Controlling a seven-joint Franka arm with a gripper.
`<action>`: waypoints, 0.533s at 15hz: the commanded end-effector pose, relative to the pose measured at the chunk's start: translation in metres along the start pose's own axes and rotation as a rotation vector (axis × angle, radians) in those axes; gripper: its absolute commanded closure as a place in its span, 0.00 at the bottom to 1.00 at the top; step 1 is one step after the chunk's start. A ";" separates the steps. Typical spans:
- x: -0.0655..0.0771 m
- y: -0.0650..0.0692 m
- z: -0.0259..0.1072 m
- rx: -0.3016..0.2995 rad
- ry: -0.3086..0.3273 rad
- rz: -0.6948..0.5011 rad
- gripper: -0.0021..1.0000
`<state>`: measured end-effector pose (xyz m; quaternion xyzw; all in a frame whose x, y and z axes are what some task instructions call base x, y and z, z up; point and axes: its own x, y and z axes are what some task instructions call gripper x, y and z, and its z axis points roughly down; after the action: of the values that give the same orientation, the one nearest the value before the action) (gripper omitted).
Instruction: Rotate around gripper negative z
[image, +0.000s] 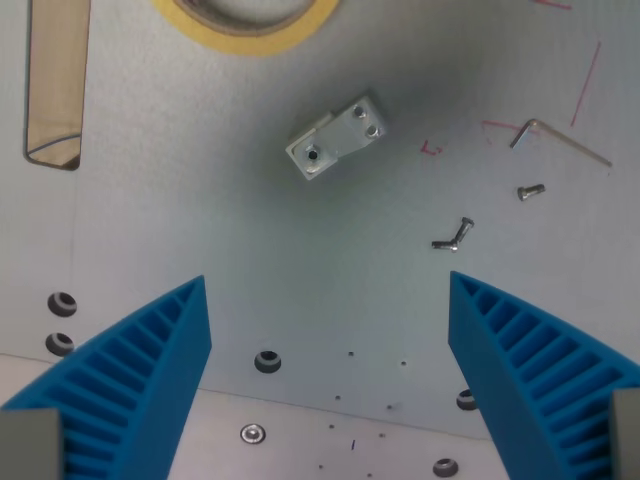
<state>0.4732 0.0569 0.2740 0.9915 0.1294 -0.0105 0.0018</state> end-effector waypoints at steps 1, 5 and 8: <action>0.000 0.000 -0.003 -0.001 0.006 -0.103 0.00; 0.000 0.000 -0.003 -0.001 0.006 -0.157 0.00; 0.000 0.000 -0.003 -0.001 0.006 -0.197 0.00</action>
<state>0.4732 0.0569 0.2740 0.9856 0.1686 -0.0106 0.0014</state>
